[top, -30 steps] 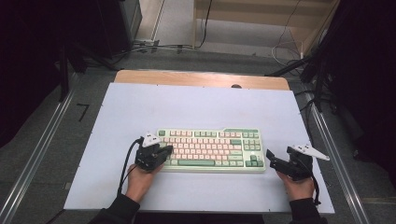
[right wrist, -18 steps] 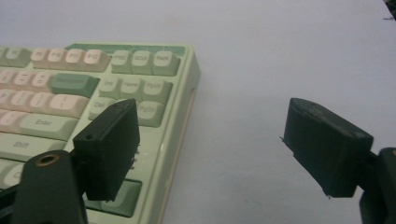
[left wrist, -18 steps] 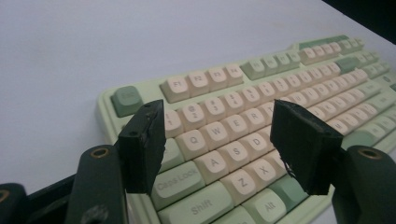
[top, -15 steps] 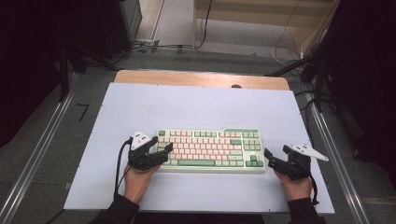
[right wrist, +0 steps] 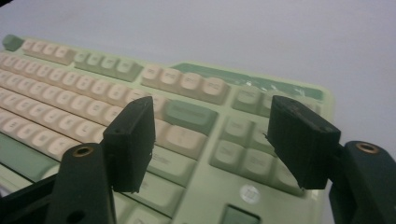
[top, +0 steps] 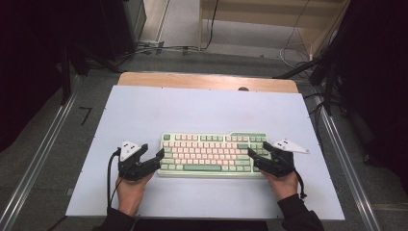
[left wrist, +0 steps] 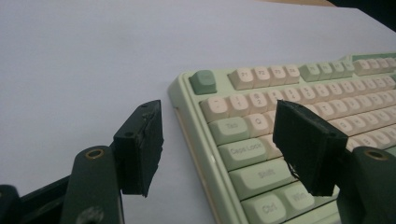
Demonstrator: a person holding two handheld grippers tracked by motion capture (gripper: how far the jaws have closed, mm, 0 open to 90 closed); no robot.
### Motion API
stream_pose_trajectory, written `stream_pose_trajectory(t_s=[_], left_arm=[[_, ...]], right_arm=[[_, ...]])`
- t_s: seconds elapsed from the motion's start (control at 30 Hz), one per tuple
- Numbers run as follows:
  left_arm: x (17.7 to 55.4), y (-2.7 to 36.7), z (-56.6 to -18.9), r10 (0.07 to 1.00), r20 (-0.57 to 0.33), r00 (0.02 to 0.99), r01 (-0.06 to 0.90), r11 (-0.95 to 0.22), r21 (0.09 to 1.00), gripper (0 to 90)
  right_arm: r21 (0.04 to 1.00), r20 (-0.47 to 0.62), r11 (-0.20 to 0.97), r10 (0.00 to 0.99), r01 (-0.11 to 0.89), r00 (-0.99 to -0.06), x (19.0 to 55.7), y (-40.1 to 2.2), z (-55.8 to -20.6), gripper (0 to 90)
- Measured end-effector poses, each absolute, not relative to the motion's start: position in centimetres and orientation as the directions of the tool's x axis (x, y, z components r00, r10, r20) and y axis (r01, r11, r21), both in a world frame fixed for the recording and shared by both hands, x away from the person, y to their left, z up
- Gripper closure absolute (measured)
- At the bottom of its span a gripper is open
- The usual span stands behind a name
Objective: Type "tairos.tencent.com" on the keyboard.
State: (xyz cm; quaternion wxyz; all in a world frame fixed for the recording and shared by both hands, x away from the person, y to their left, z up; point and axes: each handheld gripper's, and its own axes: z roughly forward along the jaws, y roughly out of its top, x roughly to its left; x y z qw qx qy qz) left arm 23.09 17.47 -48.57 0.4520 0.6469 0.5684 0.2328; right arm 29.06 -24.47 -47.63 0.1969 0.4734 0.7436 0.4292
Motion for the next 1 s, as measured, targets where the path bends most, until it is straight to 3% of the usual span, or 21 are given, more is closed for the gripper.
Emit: stream_pose_trajectory(t_s=[0.23,0.6,1.0], left_arm=[[21.9,18.6,-48.8,0.955,-0.214,0.204,0.53,0.076,0.845,33.8],[21.0,19.5,-48.9,0.959,-0.223,0.173,0.535,0.099,0.839,34.4],[21.1,19.5,-48.9,0.957,-0.227,0.18,0.54,0.096,0.836,34.5]], right_arm=[[0.826,0.085,0.259,0.821,0.5,-0.565,29.7,-20.8,-47.5,48.6],[0.818,0.091,0.314,0.757,0.483,-0.647,30.4,-17.5,-47.6,87.5],[0.788,0.101,0.359,0.725,0.5,-0.681,30.8,-14.5,-48.4,87.7]])
